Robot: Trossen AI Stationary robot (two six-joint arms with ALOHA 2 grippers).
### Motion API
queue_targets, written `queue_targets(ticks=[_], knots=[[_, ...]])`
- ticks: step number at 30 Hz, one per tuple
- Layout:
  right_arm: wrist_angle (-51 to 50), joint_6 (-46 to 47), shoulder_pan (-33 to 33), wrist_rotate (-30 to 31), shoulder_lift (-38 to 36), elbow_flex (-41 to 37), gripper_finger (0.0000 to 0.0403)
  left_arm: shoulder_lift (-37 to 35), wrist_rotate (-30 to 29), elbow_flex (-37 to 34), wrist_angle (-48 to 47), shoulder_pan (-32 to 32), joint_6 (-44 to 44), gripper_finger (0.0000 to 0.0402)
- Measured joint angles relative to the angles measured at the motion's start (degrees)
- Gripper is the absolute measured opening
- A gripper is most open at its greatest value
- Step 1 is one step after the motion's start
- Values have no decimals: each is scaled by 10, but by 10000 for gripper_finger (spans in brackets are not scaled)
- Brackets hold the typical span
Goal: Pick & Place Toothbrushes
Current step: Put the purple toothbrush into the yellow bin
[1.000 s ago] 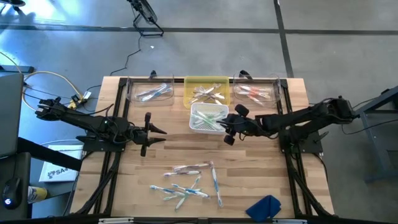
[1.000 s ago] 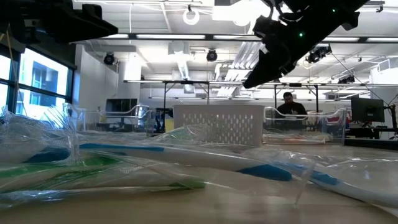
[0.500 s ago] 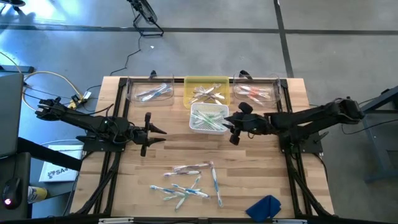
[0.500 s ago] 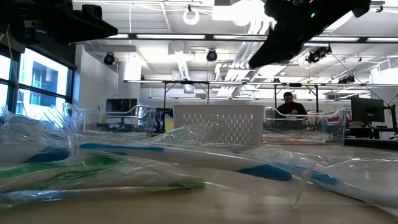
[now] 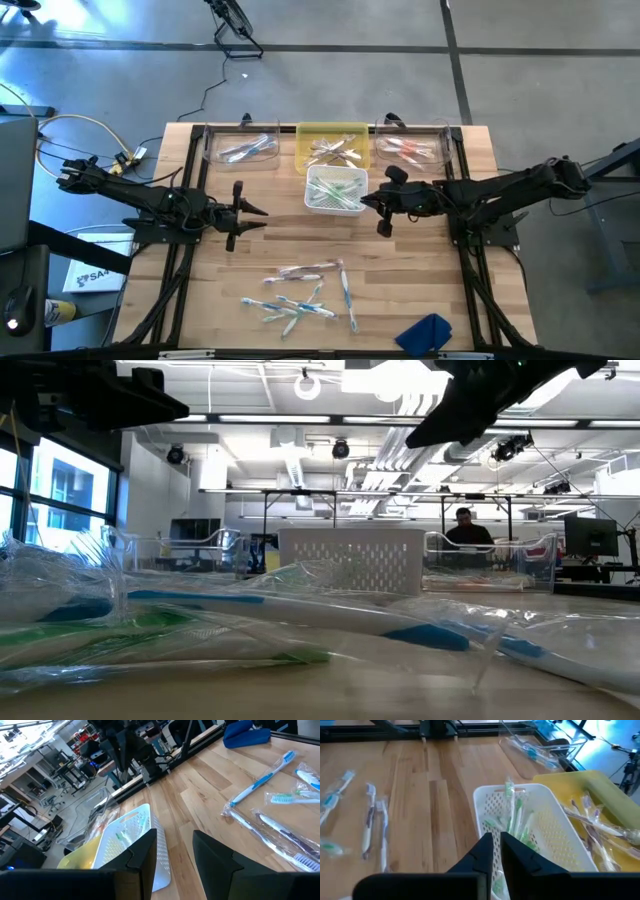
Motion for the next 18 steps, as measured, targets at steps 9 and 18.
queue_targets(ticks=[9, 18], knots=[[10, 0, -16, 29, -15, 0, 15, 0, 0, 0, 0, 0, 0, 122], [52, -2, 3, 29, -40, -31, 15, 0, -1, 0, 0, 0, 0, 122]])
